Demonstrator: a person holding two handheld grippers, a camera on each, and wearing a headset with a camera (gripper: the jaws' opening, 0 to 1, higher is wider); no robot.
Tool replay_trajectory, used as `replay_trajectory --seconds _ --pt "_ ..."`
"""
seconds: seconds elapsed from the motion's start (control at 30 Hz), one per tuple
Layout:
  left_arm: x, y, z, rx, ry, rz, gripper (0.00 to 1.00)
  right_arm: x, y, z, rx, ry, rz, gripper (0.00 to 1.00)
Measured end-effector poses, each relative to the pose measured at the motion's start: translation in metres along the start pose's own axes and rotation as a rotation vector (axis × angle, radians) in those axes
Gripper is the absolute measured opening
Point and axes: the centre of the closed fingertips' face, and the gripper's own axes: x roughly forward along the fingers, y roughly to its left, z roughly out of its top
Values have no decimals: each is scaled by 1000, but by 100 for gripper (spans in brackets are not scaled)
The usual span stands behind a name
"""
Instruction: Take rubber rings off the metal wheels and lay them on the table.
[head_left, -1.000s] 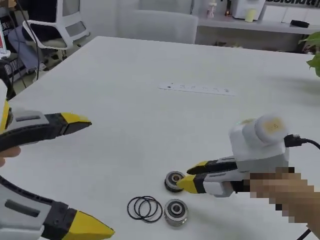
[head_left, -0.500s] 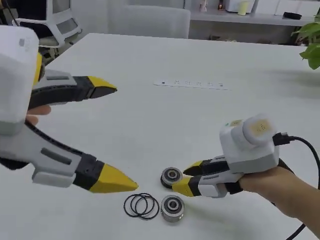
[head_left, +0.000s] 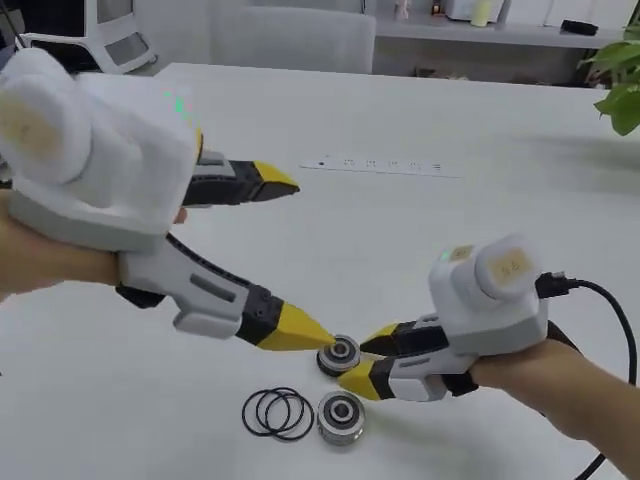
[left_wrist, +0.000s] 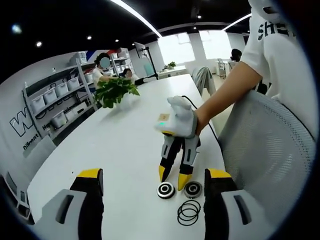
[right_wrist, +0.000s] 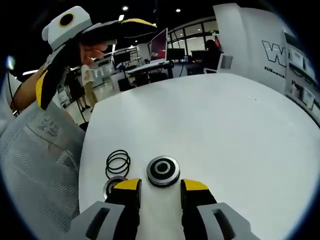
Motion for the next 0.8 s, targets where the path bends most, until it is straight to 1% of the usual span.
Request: replay_trajectory --seconds 0.1,0.2,0.33,0.43,0.47,0.53,0.57,0.6,0.63,0.7,0.73,0.8 --pt "8 2 -4 -8 4 -2 78 1 0 1 -9 -1 -3 28" --pt "17 3 -7 -22 -5 -4 73 1 0 1 -12 -2 -4 28" --pt "32 0 -14 -30 -3 -14 67 1 -1 0 -16 1 -8 26" --pt "43 -1 -22 -43 -15 -17 63 1 -2 0 -20 1 -12 25" --pt "47 0 -24 -60 -20 -13 62 1 -2 0 -19 0 -13 24" --pt "53 0 -31 -143 -32 -6 57 1 -2 0 -17 1 -13 23" --pt "55 1 -34 -156 -36 -2 55 1 -2 -1 -18 4 -13 23" --pt "57 2 -38 -153 -31 2 53 1 -2 -1 -19 5 -13 23" --pt "58 2 -40 -151 -29 4 49 1 -2 -1 -21 6 -14 23" --pt "59 4 -47 -160 -23 23 44 1 -2 -1 -22 4 -16 22" --pt "60 4 -50 -175 -21 29 41 1 -2 -1 -23 4 -17 22" --pt "62 3 -54 -195 -32 40 39 1 -3 -1 -22 5 -17 22"
